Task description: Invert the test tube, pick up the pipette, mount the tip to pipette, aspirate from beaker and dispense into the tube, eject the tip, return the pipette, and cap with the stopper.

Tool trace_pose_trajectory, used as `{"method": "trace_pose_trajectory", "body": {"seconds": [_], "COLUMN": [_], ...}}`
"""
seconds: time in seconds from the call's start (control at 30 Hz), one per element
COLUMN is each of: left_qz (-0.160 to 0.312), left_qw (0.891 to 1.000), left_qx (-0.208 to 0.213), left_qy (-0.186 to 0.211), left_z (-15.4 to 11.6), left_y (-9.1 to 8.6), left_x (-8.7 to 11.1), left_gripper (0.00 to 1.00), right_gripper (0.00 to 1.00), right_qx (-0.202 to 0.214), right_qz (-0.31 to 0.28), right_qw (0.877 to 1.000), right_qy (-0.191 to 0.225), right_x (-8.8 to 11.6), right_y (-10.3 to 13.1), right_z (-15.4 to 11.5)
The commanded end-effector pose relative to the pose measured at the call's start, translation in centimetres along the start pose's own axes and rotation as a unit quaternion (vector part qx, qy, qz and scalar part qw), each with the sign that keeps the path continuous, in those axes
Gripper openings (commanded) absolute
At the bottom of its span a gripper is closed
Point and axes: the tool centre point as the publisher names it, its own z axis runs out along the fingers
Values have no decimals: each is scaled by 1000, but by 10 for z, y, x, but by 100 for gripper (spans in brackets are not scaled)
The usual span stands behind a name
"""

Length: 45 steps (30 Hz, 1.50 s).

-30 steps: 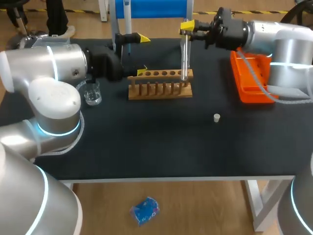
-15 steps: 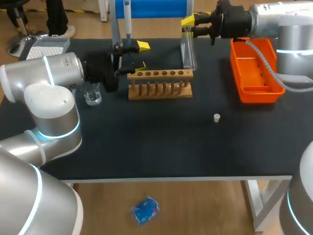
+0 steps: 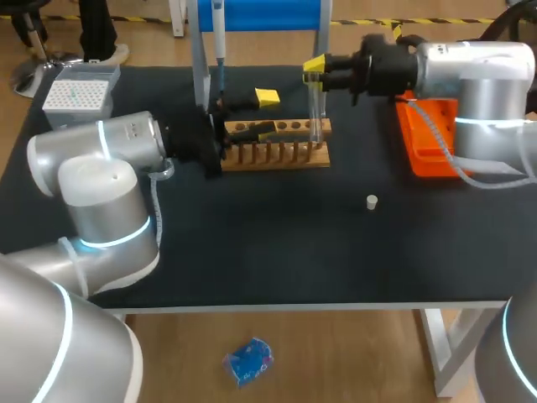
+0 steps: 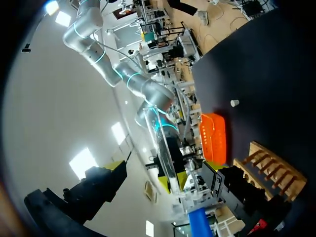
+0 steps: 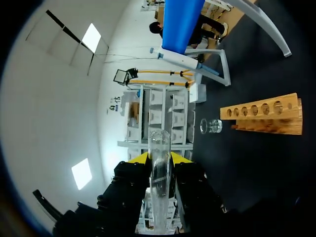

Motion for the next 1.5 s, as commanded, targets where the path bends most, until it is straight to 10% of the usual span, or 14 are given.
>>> {"method": "trace_pose_trajectory", "body": {"seconds": [0.03, 1.0, 1.5], "left_qz": [-30, -57, -63], "left_qw": [999, 996, 995], "left_qx": [31, 66, 69], "left_qy": [15, 30, 38], "left_z": [9, 50, 51], "left_y": [-6, -10, -8], "left_x": [4, 42, 43], "left_gripper": [100, 100, 66], "right_gripper": [0, 0, 0], "right_qx": [11, 34, 38], "right_qz": [-4, -2, -4], "right_qw": [1000, 999, 999], "right_qy": [3, 15, 7], "right_x": [-10, -38, -41], "right_y": [10, 13, 11], "right_z": [6, 30, 29]}}
